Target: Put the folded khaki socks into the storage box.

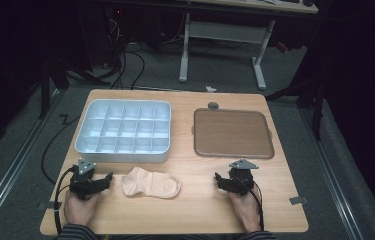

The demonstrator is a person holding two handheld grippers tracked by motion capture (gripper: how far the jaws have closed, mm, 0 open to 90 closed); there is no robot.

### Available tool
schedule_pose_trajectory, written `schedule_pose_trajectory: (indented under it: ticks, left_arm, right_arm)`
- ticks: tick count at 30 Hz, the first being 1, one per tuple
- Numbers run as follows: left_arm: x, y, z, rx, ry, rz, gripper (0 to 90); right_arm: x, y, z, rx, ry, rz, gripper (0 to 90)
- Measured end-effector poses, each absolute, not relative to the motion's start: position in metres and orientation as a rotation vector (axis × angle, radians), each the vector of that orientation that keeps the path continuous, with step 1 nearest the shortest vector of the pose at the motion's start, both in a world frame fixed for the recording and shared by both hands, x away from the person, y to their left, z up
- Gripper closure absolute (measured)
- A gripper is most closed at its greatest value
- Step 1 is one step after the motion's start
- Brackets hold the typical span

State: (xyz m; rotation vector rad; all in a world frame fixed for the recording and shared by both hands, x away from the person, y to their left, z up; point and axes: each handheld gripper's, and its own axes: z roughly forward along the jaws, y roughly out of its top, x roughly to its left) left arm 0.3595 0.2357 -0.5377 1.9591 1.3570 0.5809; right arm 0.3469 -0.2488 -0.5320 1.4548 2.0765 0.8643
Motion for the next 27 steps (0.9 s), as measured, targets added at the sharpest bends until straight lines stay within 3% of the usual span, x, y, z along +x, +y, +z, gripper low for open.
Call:
schedule_pose_trajectory:
  ticks: [9, 12, 16, 27]
  left_arm:
    - [0.359, 0.235, -0.537, 1.967, 1.347, 0.575, 26.9]
    - [0.358, 0.236, -0.537, 1.970, 1.345, 0.576, 30.5]
    - [0.357, 0.236, -0.536, 1.964, 1.338, 0.556, 31.6]
    - [0.349, 0.229, -0.524, 1.918, 1.279, 0.474, 32.3]
  right_arm:
    - [0.346, -0.246, -0.530, 1.478, 2.060, 0.847, 31.4]
    - [0.344, -0.247, -0.530, 1.471, 2.045, 0.848, 41.4]
    - [0.341, -0.248, -0.530, 1.464, 2.040, 0.857, 48.3]
    - [0.329, -0.247, -0.520, 1.443, 2.007, 0.995, 56.0]
